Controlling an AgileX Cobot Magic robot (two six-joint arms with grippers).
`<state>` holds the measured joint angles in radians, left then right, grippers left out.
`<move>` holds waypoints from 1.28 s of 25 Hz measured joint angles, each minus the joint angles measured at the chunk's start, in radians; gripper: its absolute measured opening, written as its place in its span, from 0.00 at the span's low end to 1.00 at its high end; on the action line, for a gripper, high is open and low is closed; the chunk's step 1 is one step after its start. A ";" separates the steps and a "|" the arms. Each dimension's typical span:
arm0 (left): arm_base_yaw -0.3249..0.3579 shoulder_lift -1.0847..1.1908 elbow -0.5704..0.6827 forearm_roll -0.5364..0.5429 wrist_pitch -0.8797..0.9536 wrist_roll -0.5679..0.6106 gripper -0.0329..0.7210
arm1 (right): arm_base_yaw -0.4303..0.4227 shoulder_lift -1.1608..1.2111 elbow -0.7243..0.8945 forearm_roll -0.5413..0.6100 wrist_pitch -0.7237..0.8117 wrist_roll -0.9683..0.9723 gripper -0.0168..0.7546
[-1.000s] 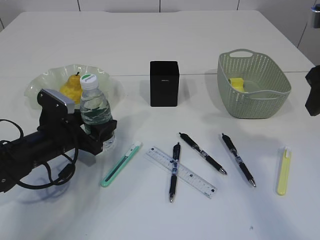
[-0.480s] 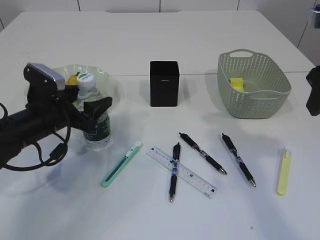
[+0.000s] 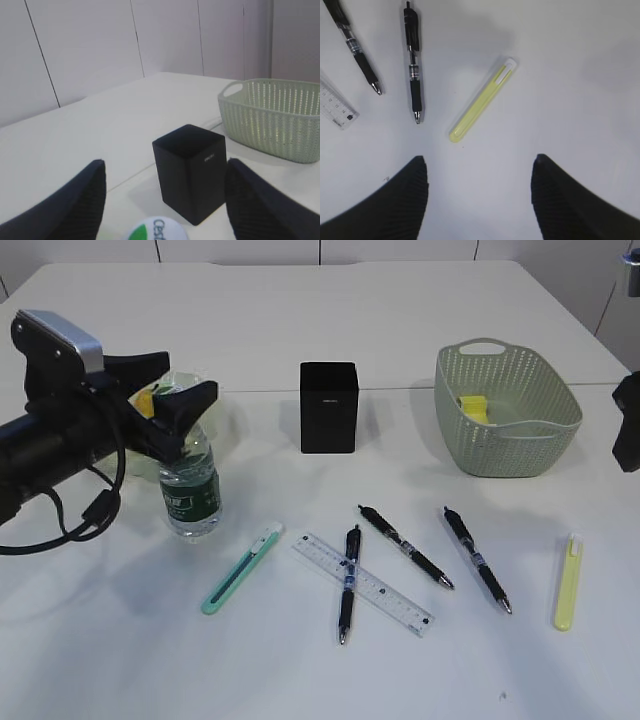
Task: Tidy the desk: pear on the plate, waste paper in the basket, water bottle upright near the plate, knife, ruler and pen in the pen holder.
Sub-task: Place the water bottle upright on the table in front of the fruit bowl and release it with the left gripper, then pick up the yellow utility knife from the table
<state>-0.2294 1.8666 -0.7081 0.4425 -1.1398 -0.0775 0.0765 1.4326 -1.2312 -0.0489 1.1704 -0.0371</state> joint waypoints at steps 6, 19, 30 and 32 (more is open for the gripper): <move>0.008 -0.090 0.000 -0.040 0.009 0.000 0.74 | 0.000 0.000 0.000 -0.006 0.000 0.000 0.65; 0.082 -0.130 0.002 -0.379 0.223 -0.035 0.73 | 0.000 0.000 0.000 -0.008 0.000 0.000 0.65; 0.088 -0.280 0.002 -0.430 0.831 -0.035 0.73 | 0.000 0.000 0.000 -0.008 0.000 0.000 0.65; 0.088 -0.323 0.002 -0.430 0.942 -0.035 0.73 | 0.000 0.000 0.000 -0.008 -0.002 0.000 0.65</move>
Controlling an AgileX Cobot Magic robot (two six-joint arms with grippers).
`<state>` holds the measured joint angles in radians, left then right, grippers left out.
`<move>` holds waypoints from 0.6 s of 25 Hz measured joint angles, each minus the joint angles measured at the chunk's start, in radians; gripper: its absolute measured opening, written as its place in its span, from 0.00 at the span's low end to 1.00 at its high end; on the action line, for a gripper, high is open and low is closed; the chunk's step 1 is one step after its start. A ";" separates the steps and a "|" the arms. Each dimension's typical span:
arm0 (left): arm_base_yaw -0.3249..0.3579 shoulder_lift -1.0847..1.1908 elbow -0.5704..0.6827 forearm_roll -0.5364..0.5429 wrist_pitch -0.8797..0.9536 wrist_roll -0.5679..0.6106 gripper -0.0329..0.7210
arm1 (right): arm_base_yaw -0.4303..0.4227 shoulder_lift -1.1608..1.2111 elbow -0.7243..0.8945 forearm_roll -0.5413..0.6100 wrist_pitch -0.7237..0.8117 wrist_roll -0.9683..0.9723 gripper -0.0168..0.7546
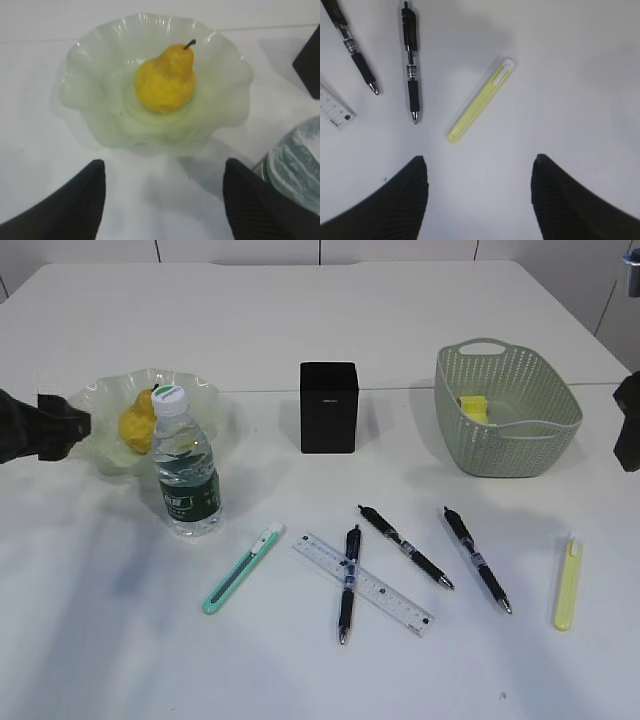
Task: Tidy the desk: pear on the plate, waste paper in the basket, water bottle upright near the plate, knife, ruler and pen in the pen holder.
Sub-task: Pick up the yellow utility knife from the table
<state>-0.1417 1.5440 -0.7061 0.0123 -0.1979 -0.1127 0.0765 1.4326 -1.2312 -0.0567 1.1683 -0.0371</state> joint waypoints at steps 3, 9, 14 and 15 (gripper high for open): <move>0.000 -0.076 0.000 -0.002 0.173 0.000 0.73 | 0.000 0.000 0.000 0.000 -0.002 0.000 0.65; 0.000 -0.225 0.003 -0.004 0.512 0.000 0.71 | 0.000 0.000 0.000 0.000 -0.002 0.000 0.65; 0.000 -0.292 0.003 -0.004 0.814 0.000 0.70 | 0.000 0.000 0.000 0.000 -0.002 0.000 0.65; 0.000 -0.296 0.003 -0.004 0.876 0.000 0.70 | 0.000 0.000 0.000 0.000 -0.004 0.000 0.65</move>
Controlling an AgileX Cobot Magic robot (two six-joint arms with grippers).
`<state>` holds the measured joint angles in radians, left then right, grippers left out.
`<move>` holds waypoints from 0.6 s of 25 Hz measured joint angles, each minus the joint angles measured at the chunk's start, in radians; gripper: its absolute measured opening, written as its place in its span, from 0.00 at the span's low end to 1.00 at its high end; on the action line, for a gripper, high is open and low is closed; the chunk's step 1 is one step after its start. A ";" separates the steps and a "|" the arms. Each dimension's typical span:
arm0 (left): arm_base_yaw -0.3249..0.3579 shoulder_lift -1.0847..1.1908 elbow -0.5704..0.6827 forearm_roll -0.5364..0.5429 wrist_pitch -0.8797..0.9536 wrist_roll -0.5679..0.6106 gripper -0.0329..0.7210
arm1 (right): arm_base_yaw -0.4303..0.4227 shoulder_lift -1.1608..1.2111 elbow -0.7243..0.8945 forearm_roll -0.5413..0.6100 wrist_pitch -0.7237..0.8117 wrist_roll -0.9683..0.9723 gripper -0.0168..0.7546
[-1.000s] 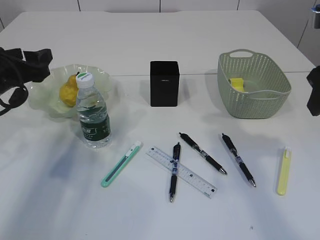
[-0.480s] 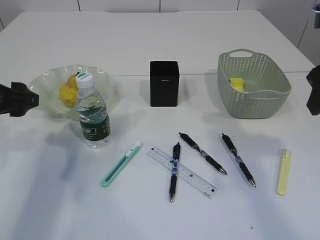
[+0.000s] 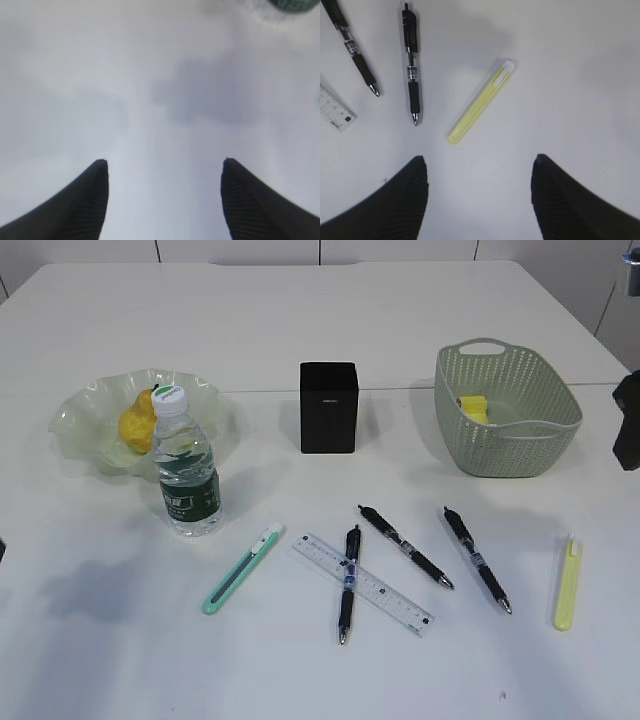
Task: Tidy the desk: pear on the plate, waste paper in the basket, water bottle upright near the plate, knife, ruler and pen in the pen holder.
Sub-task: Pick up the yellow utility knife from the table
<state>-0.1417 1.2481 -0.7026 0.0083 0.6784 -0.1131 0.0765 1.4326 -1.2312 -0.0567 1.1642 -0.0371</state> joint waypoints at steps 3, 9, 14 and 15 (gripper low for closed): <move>0.000 -0.013 0.000 0.000 0.172 0.004 0.69 | 0.000 0.000 0.000 0.004 0.000 0.000 0.65; 0.000 -0.022 -0.050 -0.035 0.462 0.099 0.69 | 0.000 0.000 0.000 0.017 0.024 -0.002 0.65; 0.000 -0.089 -0.147 -0.039 0.437 0.079 0.69 | 0.000 -0.002 0.000 0.031 0.032 -0.004 0.65; 0.000 -0.102 -0.155 -0.037 0.412 0.059 0.69 | 0.000 -0.003 0.000 0.039 0.034 -0.004 0.65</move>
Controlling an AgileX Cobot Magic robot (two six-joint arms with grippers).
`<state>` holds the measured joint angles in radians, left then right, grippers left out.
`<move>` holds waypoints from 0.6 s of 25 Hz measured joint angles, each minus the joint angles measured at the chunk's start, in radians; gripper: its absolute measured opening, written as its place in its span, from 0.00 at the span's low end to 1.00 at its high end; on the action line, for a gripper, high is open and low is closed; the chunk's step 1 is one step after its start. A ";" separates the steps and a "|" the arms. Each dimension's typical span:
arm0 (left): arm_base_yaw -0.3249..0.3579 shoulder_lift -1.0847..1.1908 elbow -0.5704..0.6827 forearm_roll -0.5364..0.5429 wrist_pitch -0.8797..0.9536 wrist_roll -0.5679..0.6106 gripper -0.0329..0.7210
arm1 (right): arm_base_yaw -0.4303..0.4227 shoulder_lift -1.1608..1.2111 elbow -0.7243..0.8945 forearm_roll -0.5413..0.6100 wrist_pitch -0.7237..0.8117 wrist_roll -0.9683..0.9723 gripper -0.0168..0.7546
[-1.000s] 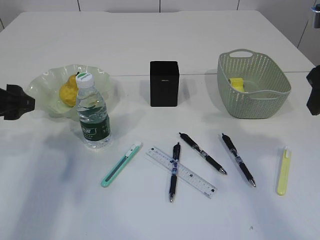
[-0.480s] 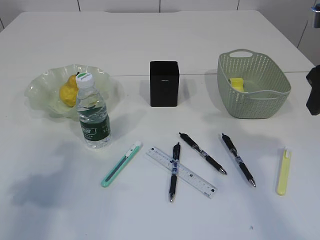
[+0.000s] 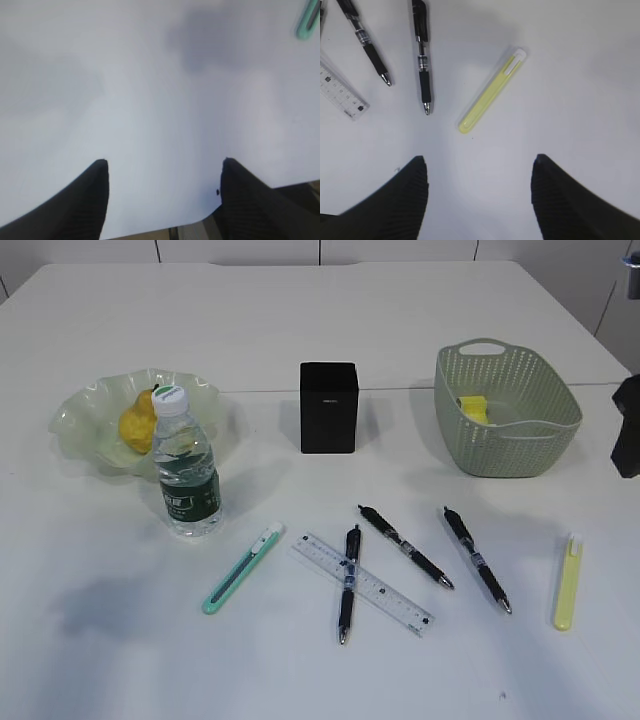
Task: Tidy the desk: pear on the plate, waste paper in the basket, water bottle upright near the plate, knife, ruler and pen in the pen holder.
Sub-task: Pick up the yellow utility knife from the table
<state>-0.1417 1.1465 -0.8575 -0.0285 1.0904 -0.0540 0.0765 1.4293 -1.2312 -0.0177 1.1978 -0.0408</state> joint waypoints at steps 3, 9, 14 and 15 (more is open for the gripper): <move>0.000 -0.027 -0.002 0.000 -0.035 -0.056 0.69 | 0.000 0.000 0.000 0.018 0.000 0.000 0.65; 0.000 -0.060 -0.002 0.002 -0.085 -0.111 0.69 | 0.028 0.000 0.000 0.018 0.005 -0.004 0.65; 0.000 -0.070 -0.002 0.002 -0.106 -0.131 0.69 | 0.117 0.000 0.000 0.001 0.005 -0.004 0.65; 0.000 -0.070 -0.002 0.002 -0.106 -0.131 0.69 | 0.130 0.000 0.000 -0.001 0.005 -0.004 0.65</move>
<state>-0.1417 1.0766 -0.8595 -0.0265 0.9848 -0.1848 0.2070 1.4293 -1.2312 -0.0191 1.2033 -0.0445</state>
